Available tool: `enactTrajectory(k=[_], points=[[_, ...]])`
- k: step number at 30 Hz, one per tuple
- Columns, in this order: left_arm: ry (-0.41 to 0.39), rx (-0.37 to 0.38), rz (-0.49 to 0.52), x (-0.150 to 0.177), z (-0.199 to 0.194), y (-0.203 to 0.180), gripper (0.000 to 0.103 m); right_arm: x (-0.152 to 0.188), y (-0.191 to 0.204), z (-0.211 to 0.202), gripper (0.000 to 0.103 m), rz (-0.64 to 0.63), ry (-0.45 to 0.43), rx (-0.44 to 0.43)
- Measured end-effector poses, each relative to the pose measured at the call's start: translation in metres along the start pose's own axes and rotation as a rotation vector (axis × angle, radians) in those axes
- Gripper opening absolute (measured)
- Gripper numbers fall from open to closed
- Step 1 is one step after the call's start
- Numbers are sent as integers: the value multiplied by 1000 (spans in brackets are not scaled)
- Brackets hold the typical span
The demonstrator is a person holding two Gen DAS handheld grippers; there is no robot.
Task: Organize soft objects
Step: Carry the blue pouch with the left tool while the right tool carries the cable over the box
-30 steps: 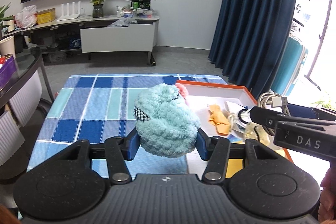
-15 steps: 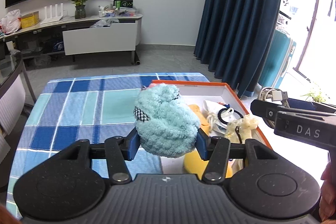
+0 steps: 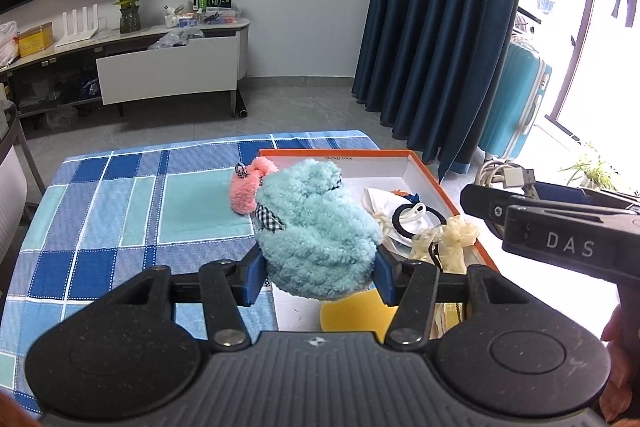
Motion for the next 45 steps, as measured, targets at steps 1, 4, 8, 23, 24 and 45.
enactTrajectory(k=[1, 4, 8, 23, 24, 45], points=[[3, 1, -2, 0, 1, 0, 54, -1, 0, 2, 84, -1, 2, 2], [9, 5, 0, -2, 4, 1, 54, -1, -3, 5, 84, 4, 8, 2], [18, 9, 1, -5, 8, -1, 54, -3, -4, 9, 84, 9, 17, 3], [50, 25, 15, -13, 25, -10, 54, -7, -9, 23, 84, 28, 38, 9], [52, 27, 16, -14, 26, -11, 54, -7, -10, 24, 84, 28, 40, 11], [112, 73, 44, -18, 58, -22, 55, -20, -26, 63, 84, 41, 87, 11]])
Point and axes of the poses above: each gripper's, at about its wrist camera, not at the fingertips, and z roughly the way its jaws point, y to its left, x to its underside, the point moved 4 cm from there along z, roughly the way its jaws point, and after that the axes turned 8 degrees about y, right-handed, at the moved point
